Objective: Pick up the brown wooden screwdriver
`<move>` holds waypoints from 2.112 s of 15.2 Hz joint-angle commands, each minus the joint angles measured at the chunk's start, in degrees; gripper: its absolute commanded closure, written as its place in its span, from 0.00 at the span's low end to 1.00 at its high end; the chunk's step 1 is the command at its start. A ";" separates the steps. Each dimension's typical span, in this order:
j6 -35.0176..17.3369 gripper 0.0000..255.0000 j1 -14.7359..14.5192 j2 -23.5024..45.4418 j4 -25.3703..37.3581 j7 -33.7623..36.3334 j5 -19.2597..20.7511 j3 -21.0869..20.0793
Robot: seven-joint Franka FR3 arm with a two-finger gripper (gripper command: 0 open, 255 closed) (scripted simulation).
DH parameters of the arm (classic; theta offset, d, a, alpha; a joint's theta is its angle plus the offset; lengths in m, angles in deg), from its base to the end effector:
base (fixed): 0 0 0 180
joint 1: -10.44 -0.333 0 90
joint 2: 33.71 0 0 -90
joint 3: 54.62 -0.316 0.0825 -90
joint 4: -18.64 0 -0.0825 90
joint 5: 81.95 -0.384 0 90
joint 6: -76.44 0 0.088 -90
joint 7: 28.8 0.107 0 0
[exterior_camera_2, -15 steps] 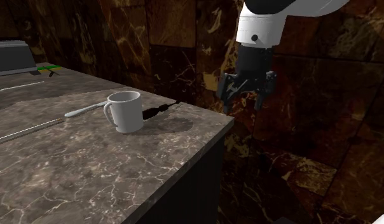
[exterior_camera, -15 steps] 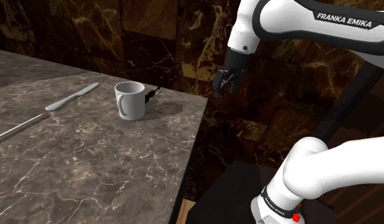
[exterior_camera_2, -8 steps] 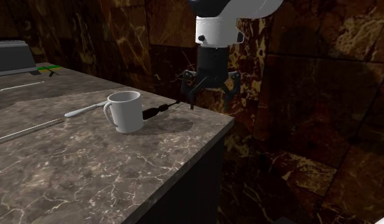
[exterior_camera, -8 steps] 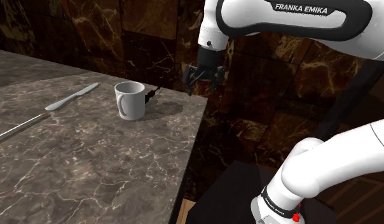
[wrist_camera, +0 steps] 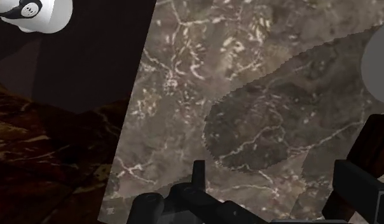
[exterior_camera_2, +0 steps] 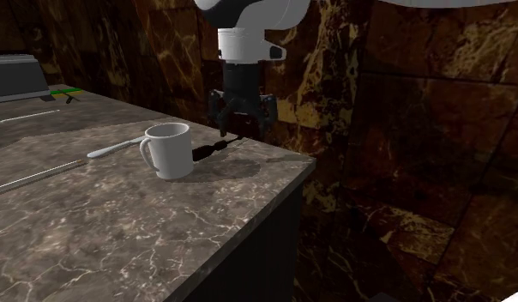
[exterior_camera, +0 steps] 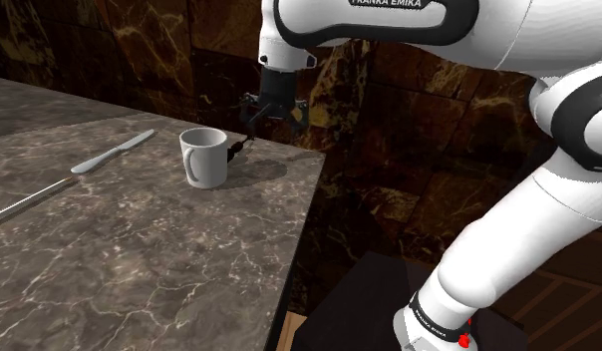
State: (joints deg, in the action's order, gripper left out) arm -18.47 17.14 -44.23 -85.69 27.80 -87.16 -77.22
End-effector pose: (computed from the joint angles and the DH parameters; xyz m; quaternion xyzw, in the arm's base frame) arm 0.4799 0.1626 0.6024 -0.9352 0.3540 0.0037 0.0099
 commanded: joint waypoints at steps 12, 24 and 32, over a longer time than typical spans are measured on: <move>1.20 0.00 -1.84 23.23 21.30 24.20 8.05 -2.16; -1.65 1.00 -1.57 22.72 17.97 24.01 7.84 -2.08; 2.39 1.00 -1.96 23.47 22.72 24.28 8.14 -2.19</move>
State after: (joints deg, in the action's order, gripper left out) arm -16.79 15.19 -20.76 -63.68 52.10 -79.01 -79.40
